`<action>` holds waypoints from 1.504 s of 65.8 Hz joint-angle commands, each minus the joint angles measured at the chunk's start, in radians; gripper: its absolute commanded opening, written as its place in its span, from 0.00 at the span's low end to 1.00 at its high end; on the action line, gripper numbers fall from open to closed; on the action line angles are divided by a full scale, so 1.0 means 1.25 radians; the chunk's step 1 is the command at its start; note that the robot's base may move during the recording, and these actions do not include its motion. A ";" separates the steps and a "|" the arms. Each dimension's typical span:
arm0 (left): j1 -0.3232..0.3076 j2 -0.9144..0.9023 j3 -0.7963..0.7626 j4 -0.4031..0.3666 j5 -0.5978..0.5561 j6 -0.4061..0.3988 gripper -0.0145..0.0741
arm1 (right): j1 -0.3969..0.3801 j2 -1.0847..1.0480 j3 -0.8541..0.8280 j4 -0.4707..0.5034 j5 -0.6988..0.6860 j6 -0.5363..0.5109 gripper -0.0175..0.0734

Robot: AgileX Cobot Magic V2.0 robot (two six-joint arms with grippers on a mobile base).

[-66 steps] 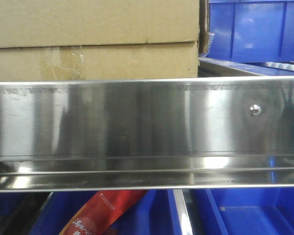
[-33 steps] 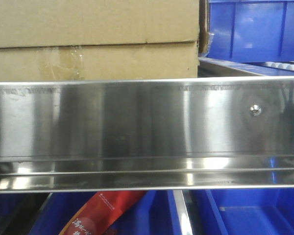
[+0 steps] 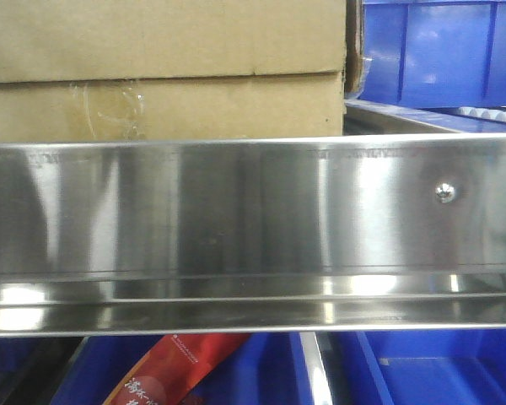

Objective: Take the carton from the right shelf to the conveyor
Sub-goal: 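Move both grippers to the side walls of the brown carton on the shelf, then clamp the carton's side walls with both grippers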

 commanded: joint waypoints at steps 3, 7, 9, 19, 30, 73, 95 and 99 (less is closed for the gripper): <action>-0.005 0.078 -0.084 0.002 0.036 -0.001 0.64 | -0.001 0.059 -0.057 0.002 -0.001 -0.006 0.51; -0.016 0.103 -0.105 0.001 0.033 -0.001 0.64 | -0.001 0.084 -0.068 0.002 -0.001 -0.006 0.64; -0.026 0.116 -0.116 0.001 0.037 -0.001 0.64 | -0.001 0.097 -0.072 0.002 -0.003 -0.006 0.72; -0.156 0.166 -0.150 0.013 0.043 0.003 0.64 | 0.003 0.146 -0.083 -0.001 -0.037 -0.006 0.82; -0.326 0.270 -0.238 0.015 0.135 0.003 0.63 | 0.089 0.232 -0.189 -0.001 0.084 -0.006 0.82; -0.136 0.853 -0.896 -0.028 0.643 -0.102 0.61 | 0.315 0.962 -1.106 0.000 0.768 0.131 0.82; -0.091 1.009 -0.913 -0.047 0.665 -0.085 0.61 | 0.317 1.243 -1.351 -0.079 0.890 0.209 0.82; -0.091 1.032 -0.913 -0.047 0.664 -0.085 0.61 | 0.317 1.268 -1.351 -0.079 0.890 0.212 0.82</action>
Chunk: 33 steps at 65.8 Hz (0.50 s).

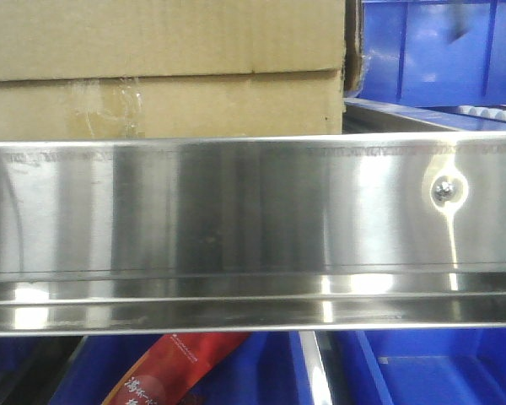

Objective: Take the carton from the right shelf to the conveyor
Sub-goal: 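Clamp the carton's side walls with both grippers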

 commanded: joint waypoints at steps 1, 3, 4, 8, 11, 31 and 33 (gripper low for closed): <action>0.003 0.028 -0.006 -0.006 -0.009 0.005 0.61 | 0.002 0.034 -0.011 -0.012 -0.002 0.007 0.82; 0.003 0.037 -0.006 -0.006 -0.013 0.005 0.61 | 0.002 0.044 -0.011 -0.012 -0.002 0.007 0.82; 0.003 0.041 -0.006 -0.006 -0.015 0.005 0.61 | 0.002 0.049 -0.011 -0.010 -0.002 0.007 0.82; 0.003 0.058 -0.006 -0.009 -0.026 0.005 0.61 | 0.002 0.069 -0.011 -0.004 -0.002 0.007 0.82; 0.003 0.068 -0.006 -0.013 -0.030 0.005 0.61 | 0.004 0.079 -0.011 0.004 -0.002 0.007 0.82; 0.003 0.107 -0.006 -0.019 -0.039 0.008 0.61 | 0.018 0.115 -0.011 0.010 -0.002 0.007 0.75; 0.003 0.108 -0.006 -0.019 -0.040 0.008 0.61 | 0.020 0.117 -0.011 0.011 -0.002 0.007 0.72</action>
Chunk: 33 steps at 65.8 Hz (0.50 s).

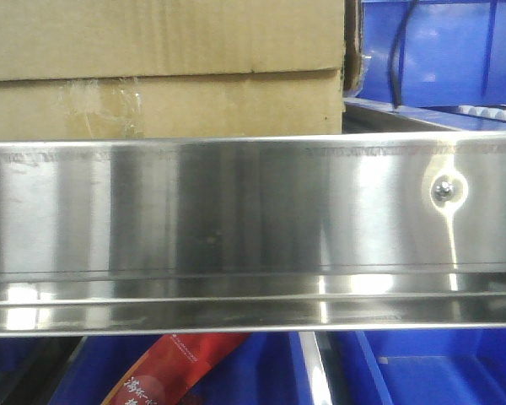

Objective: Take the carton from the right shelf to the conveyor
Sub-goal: 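Clamp the carton's side walls with both grippers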

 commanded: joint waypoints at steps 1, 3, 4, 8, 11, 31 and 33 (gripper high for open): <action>0.003 -0.002 -0.006 -0.007 -0.019 0.003 0.61 | 0.003 0.003 -0.009 0.002 -0.009 0.001 0.70; 0.003 0.000 -0.006 -0.007 -0.020 0.003 0.60 | 0.003 0.005 -0.009 0.002 -0.009 0.001 0.64; 0.003 0.000 -0.006 -0.007 -0.020 0.003 0.60 | 0.003 0.007 -0.009 0.002 -0.009 0.001 0.61; 0.003 0.002 -0.006 -0.007 -0.020 0.003 0.56 | 0.003 0.010 -0.009 0.002 -0.009 0.001 0.47; 0.003 0.005 -0.006 -0.007 -0.016 0.003 0.53 | 0.003 0.012 -0.009 0.002 -0.009 0.001 0.33; 0.003 0.004 -0.026 -0.006 0.004 0.004 0.15 | 0.003 0.008 -0.009 -0.003 -0.009 0.001 0.13; 0.003 0.003 -0.033 -0.006 0.009 0.004 0.14 | 0.003 0.006 -0.009 -0.005 -0.009 0.001 0.13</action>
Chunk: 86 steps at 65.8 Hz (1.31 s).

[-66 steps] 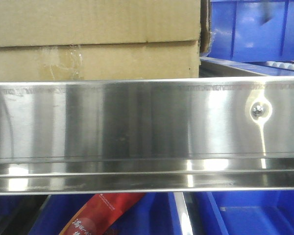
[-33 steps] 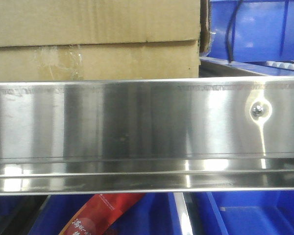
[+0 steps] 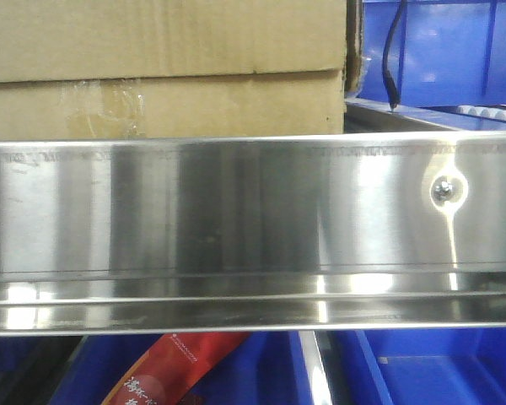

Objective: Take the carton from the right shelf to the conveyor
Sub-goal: 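Clamp the carton's side walls with both grippers, then lift the clamped carton off the shelf and pull it back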

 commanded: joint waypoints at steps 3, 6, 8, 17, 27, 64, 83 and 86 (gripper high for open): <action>0.003 -0.005 -0.043 0.009 0.026 0.018 0.14 | -0.003 -0.016 -0.008 -0.020 -0.006 -0.014 0.13; 0.003 -0.005 -0.067 0.009 0.042 0.018 0.14 | -0.003 -0.026 -0.008 -0.028 -0.006 -0.014 0.13; 0.003 -0.005 -0.093 0.009 0.061 0.018 0.14 | -0.003 -0.036 -0.008 -0.034 -0.006 -0.014 0.13; -0.005 -0.005 -0.197 0.009 0.068 0.018 0.14 | -0.003 -0.089 -0.010 -0.061 -0.006 -0.014 0.13; -0.046 -0.042 -0.227 0.022 0.068 0.016 0.14 | -0.003 -0.162 -0.010 -0.092 -0.006 -0.014 0.13; -0.296 -0.163 -0.090 0.145 0.068 -0.126 0.14 | -0.003 -0.391 0.227 -0.136 -0.006 -0.014 0.13; -0.350 -0.218 0.050 0.147 0.068 -0.153 0.14 | -0.003 -0.415 0.321 -0.136 -0.006 -0.014 0.13; -0.350 -0.218 0.056 0.147 0.068 -0.153 0.14 | -0.003 -0.415 0.321 -0.136 -0.006 -0.014 0.13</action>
